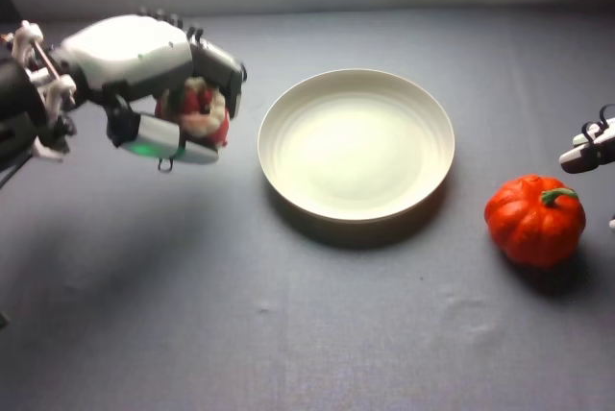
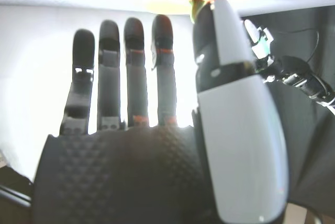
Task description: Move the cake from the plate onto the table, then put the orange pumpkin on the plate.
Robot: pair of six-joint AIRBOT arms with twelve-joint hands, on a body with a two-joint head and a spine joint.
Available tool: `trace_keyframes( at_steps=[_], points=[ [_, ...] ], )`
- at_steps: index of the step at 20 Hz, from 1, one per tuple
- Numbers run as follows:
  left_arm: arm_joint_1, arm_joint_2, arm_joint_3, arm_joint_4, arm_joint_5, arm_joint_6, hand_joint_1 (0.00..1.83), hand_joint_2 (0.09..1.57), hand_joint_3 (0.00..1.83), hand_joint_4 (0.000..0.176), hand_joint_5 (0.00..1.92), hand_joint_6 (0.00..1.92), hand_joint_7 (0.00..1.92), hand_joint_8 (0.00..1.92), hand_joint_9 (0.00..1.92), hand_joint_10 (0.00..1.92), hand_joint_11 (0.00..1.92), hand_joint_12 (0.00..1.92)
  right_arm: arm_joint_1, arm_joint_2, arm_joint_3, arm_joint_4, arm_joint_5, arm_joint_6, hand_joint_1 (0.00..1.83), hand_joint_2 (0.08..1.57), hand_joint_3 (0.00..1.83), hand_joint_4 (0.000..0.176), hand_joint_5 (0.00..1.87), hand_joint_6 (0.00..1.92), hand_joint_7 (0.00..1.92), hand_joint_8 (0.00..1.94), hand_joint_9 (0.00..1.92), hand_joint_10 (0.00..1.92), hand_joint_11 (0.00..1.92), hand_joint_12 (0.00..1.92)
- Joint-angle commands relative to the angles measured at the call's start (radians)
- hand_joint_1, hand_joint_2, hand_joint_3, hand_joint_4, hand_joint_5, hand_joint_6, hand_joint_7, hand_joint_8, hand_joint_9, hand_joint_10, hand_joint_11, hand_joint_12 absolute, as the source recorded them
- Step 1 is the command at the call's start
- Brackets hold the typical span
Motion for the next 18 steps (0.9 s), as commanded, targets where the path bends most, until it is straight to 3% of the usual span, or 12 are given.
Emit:
trace_keyframes(
  at_steps=[1,2,4,7,9,10,11,13,14,16,17,18],
  points=[
    [0.004,-0.005,0.008,-0.040,-0.081,-0.002,1.22,1.30,0.00,0.000,0.87,1.10,0.68,1.68,0.74,1.92,0.80,1.92,0.006,0.006,0.000,0.014,0.113,0.009,1.00,1.17,0.00,0.000,0.69,0.00,0.53,0.00,0.44,0.00,0.00,1.37],
    [0.014,-0.009,0.011,-0.040,-0.077,-0.002,1.21,1.30,0.00,0.000,0.89,1.09,0.69,1.65,0.72,1.92,0.77,1.92,0.006,0.006,0.000,0.014,0.113,0.009,0.99,1.17,0.00,0.000,0.70,0.00,0.54,0.00,0.46,0.01,0.00,1.38],
    [0.028,-0.020,0.017,-0.045,-0.079,-0.002,1.19,1.32,0.00,0.000,0.86,1.22,0.66,1.60,0.63,1.91,0.51,1.92,0.006,0.006,-0.001,0.014,0.113,0.009,1.01,1.17,0.00,0.000,0.70,0.00,0.53,0.00,0.44,0.00,0.00,1.38],
    [0.066,-0.036,0.033,-0.062,-0.076,-0.002,1.18,1.34,0.00,0.000,0.73,1.29,0.69,1.68,0.70,1.92,0.76,1.92,0.006,0.007,-0.004,0.014,0.115,0.009,1.02,1.17,0.00,0.000,0.70,0.00,0.54,0.00,0.46,0.01,0.00,1.40],
    [0.079,-0.036,0.032,-0.062,-0.076,-0.002,1.11,1.34,0.00,0.000,0.63,1.51,0.62,1.66,0.49,1.92,0.55,1.92,0.006,0.008,-0.005,0.014,0.117,0.009,1.02,1.17,0.00,0.000,0.70,0.00,0.55,0.00,0.46,0.00,0.00,1.45],
    [0.086,-0.035,0.030,-0.065,-0.074,-0.002,1.10,1.27,0.00,0.000,0.70,1.41,0.38,1.56,0.30,1.74,0.30,1.88,0.006,0.008,-0.006,0.014,0.118,0.009,1.01,1.18,0.00,0.000,0.68,0.00,0.54,0.00,0.45,0.00,0.00,1.44],
    [0.089,-0.035,0.031,-0.067,-0.073,-0.002,1.17,1.11,0.00,0.000,0.50,1.18,0.32,1.29,0.21,1.38,0.12,1.72,0.006,0.008,-0.006,0.014,0.118,0.009,1.03,1.18,0.00,0.000,0.68,0.00,0.54,0.00,0.44,0.00,0.00,1.42],
    [0.092,-0.035,0.031,-0.067,-0.072,-0.002,1.14,0.99,0.00,0.000,0.38,0.42,0.44,0.38,0.42,0.64,0.19,1.36,0.006,0.008,-0.007,0.014,0.118,0.009,1.03,1.18,0.00,0.000,0.69,0.00,0.54,0.00,0.46,0.01,0.01,1.42],
    [0.094,-0.034,0.029,-0.067,-0.073,-0.002,1.14,0.98,0.00,0.000,0.39,0.23,0.43,0.17,0.41,0.47,0.09,1.38,0.006,0.008,-0.007,0.014,0.118,0.009,1.03,1.18,0.00,0.000,0.68,0.00,0.54,0.00,0.46,0.01,0.01,1.42],
    [0.096,-0.030,0.027,-0.087,-0.079,-0.002,1.06,0.90,0.00,0.000,0.08,0.01,0.04,0.01,0.14,0.15,0.00,1.33,0.005,0.009,-0.007,0.014,0.118,0.009,1.02,1.17,0.00,0.000,0.68,0.00,0.54,0.00,0.45,0.00,0.00,1.40],
    [0.095,-0.028,0.025,-0.098,-0.083,-0.002,1.05,0.83,0.00,0.085,0.01,0.00,0.01,0.00,0.03,0.03,0.00,1.46,0.005,0.009,-0.007,0.014,0.118,0.009,1.03,1.17,0.00,0.000,0.68,0.00,0.53,0.00,0.43,0.00,0.00,1.38],
    [0.094,-0.024,0.022,-0.117,-0.094,-0.002,1.03,0.78,0.00,0.124,0.00,0.00,0.00,0.00,0.00,0.00,0.00,1.49,0.004,0.009,-0.007,0.014,0.118,0.009,1.03,1.17,0.00,0.000,0.68,0.00,0.53,0.00,0.44,0.00,0.00,1.39]
  ],
)
